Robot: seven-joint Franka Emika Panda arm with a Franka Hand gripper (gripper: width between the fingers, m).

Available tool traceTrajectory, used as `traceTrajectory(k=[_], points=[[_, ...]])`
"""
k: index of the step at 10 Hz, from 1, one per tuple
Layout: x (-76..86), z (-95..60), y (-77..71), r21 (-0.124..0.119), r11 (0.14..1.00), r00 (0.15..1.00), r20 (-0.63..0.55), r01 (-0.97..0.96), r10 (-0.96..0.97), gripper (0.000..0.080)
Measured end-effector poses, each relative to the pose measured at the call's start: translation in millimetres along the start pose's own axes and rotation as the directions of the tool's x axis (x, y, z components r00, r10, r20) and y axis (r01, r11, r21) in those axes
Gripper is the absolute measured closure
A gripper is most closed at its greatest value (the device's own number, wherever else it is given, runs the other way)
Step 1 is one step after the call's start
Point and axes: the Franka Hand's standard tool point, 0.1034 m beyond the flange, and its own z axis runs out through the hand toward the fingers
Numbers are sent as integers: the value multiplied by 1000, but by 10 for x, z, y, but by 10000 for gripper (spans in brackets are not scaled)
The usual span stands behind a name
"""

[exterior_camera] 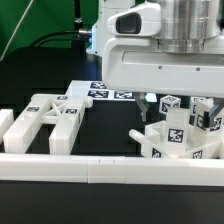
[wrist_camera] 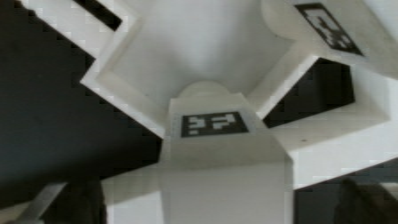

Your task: Assemble chair

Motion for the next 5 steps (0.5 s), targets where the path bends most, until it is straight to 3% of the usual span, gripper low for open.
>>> traceTrajectory(k=[3,5], points=[[1,3,5,0,1000,1000,0,-5,5,514],[1,3,7,-1,1000,1000,0,-28,28,513]])
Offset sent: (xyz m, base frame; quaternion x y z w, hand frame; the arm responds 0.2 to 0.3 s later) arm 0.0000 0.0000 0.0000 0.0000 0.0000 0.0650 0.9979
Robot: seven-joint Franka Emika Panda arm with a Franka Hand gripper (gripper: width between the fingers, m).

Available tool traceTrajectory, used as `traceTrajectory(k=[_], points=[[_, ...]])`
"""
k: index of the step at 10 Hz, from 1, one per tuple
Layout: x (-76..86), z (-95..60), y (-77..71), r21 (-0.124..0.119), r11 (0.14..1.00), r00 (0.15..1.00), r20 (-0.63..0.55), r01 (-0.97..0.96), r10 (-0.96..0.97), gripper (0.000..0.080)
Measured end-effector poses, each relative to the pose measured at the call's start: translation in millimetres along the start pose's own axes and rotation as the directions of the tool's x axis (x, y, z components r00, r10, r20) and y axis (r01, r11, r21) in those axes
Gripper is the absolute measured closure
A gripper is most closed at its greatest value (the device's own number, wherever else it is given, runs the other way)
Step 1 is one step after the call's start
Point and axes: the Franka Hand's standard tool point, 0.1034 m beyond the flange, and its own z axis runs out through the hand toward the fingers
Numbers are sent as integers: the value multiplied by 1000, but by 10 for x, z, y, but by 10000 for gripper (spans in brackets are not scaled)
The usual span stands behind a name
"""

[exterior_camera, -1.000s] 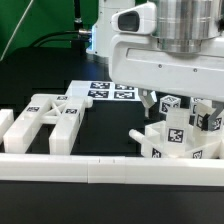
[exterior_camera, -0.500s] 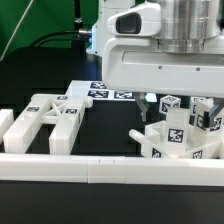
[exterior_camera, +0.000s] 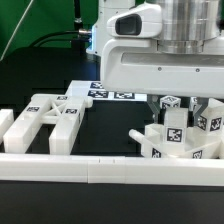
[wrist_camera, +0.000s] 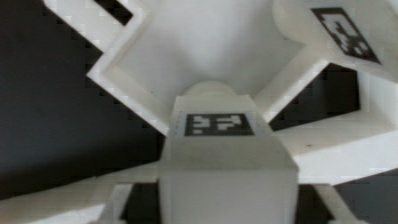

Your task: Assemble chair

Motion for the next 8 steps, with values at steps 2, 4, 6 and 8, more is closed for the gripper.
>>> traceTrajectory(k=[2,4,6,8], points=[[-4,1,-7,2,991,991,1,-133,133,513],[-7,3,-12,5,934,934,3,-356,356,513],[-11,8,-14,1,846,846,-3,-533,533,512],[-17,8,-27,-3,781,781,-8,-625,625,512]])
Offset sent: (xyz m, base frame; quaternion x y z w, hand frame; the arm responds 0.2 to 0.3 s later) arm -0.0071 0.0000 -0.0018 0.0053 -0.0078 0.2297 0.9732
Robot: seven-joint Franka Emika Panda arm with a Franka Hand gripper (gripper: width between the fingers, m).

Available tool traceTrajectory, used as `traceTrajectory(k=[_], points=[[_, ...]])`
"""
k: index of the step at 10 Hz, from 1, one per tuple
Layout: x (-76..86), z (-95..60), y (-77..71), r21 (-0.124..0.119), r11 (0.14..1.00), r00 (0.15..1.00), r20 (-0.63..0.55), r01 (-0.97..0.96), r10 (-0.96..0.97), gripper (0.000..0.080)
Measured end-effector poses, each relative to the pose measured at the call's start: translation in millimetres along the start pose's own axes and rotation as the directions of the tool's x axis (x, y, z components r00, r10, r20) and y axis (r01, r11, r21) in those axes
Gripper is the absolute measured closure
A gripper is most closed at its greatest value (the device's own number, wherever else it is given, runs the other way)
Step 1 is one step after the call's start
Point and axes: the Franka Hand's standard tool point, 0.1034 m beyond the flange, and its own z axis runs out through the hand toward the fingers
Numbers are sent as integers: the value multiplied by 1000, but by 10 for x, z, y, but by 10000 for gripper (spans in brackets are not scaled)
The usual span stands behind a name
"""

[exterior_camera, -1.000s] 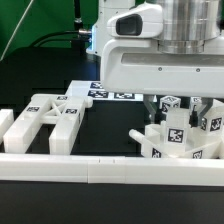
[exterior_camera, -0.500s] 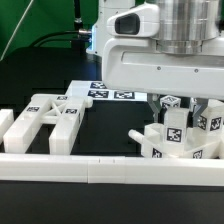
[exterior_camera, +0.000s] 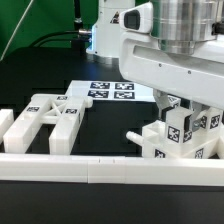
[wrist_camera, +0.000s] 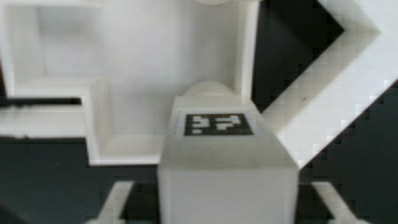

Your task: Assemble chair

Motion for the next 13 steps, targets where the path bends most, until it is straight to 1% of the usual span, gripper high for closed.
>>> traceTrajectory(k=[2,3,4,5,7,8,9,10,11,12,13], points=[[35,-4,26,-3,988,988,-3,-152,152,512],[59,-7,41,-3,969,969,-7,-246,246,512],[84,-6,59,9,926,926,-7,-379,379,512],[94,-7,59,15,900,900,-6,-435,435,512],[92,-6,58,13,920,920,-6,-392,392,512],[91,-23,40,13,923,923,-5,-384,384,299],[98,-36,24,15,950,950,-8,-311,311,299],[120,-47,14,16,988,988,-13,-155,155,178],[144,-51,13,16,999,999,-17,-47,48,178],[159,-61,4,17,999,999,-20,46,-46,152],[165,-72,-6,17,986,986,-24,163,-163,152]])
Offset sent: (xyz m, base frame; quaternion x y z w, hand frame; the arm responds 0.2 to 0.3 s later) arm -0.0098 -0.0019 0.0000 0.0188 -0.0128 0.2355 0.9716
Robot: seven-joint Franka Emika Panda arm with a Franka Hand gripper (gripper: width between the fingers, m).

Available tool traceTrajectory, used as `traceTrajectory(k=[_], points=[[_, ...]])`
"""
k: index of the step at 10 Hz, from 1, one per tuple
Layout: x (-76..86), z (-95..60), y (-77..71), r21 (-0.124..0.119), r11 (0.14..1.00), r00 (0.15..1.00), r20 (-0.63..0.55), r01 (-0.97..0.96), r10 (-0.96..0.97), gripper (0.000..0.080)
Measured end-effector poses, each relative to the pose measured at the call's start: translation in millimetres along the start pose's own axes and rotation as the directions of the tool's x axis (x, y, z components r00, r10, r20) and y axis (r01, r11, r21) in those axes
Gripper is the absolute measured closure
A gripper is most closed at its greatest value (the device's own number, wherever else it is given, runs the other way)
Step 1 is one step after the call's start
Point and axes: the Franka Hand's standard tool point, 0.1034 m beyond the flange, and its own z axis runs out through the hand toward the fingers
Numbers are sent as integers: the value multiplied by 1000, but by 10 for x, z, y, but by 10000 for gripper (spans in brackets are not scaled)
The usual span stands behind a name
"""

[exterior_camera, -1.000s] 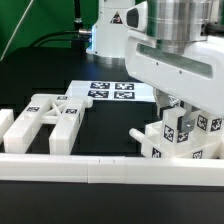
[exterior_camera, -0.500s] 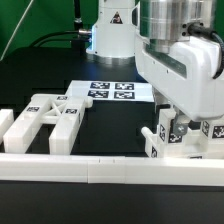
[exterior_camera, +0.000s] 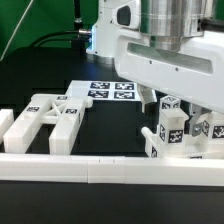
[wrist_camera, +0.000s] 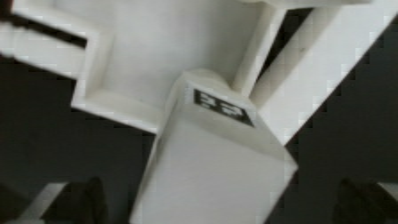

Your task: Assemble chair

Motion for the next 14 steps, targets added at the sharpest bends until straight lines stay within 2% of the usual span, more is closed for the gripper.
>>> traceTrajectory(k=[3,4,5,7,9,10,14], points=[[6,5,11,-2,985,985,0,174,-174,151],[3,1,11,-8,972,972,-1,235,-235,151],[-12,-30,-15,-30,926,926,-5,377,-377,151],[-52,-140,-69,-17,900,899,-14,436,-437,151],[-219,-324,-43,3,897,897,-12,441,-441,151],[-314,-366,-9,6,901,901,-5,433,-433,151],[-309,-337,8,3,902,902,-2,432,-432,151]])
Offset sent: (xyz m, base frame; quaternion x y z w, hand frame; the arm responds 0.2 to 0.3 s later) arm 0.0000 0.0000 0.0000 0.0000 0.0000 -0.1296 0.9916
